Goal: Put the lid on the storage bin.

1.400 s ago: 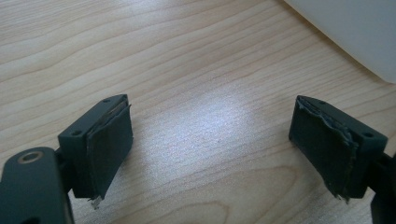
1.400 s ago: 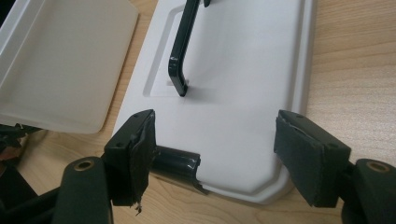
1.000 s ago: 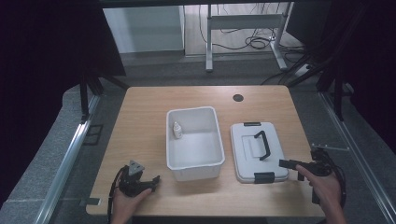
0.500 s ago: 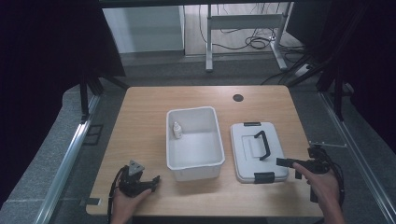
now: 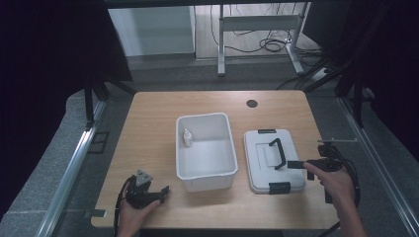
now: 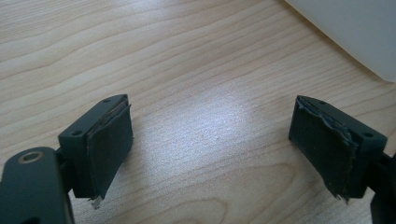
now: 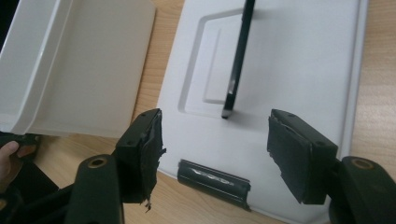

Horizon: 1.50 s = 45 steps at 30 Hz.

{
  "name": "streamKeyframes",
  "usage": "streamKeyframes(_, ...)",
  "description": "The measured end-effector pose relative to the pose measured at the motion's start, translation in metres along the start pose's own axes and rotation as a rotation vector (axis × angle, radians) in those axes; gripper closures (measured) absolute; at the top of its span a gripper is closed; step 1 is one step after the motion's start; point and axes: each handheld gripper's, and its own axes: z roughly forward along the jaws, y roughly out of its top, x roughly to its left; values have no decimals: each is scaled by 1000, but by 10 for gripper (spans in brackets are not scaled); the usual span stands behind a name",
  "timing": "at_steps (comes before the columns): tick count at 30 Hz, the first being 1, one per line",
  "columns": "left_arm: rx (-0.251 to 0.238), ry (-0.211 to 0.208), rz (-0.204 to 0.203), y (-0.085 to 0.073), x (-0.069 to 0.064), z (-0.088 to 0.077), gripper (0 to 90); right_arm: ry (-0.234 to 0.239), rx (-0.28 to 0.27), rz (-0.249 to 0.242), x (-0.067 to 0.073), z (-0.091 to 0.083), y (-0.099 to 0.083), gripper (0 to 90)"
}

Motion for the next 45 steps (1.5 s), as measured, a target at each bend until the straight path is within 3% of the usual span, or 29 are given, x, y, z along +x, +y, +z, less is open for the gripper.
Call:
streamKeyframes(9,0,0,0,0,0,0,135,-9,34,-1,15,-1,20,380)
streamKeyframes(17,-1,2,-2,0,0,0,135,-11,73,-1,18,5,36,394)
streamKeyframes(30,-2,4,-4,-1,-1,0,135,2,97,29,17,15,54,401)
streamKeyframes(41,-1,3,-4,-1,-1,0,135,-27,139,49,12,26,65,432)
streamKeyframes(45,-1,4,-4,-1,-1,-1,135,-40,168,36,10,29,70,450)
